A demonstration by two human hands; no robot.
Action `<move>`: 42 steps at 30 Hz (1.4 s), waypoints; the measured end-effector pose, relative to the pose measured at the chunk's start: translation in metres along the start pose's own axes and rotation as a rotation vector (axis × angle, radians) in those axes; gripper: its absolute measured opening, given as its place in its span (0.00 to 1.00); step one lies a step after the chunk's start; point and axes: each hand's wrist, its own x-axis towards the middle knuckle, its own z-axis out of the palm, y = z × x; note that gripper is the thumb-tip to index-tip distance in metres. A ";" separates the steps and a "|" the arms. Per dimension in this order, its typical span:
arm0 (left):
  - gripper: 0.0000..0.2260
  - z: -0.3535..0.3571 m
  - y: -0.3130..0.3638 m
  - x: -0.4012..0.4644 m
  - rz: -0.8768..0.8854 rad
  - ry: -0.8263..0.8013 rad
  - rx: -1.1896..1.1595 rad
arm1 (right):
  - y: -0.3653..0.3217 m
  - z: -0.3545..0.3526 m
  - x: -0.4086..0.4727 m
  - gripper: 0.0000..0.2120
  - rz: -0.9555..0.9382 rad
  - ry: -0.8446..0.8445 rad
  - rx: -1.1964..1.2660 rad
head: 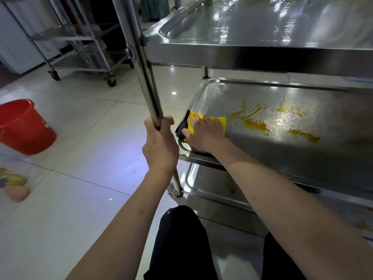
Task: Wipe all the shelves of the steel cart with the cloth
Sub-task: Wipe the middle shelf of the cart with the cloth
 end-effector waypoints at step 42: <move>0.16 -0.010 0.002 -0.008 0.052 0.040 -0.042 | 0.030 -0.012 -0.040 0.30 -0.021 0.004 0.002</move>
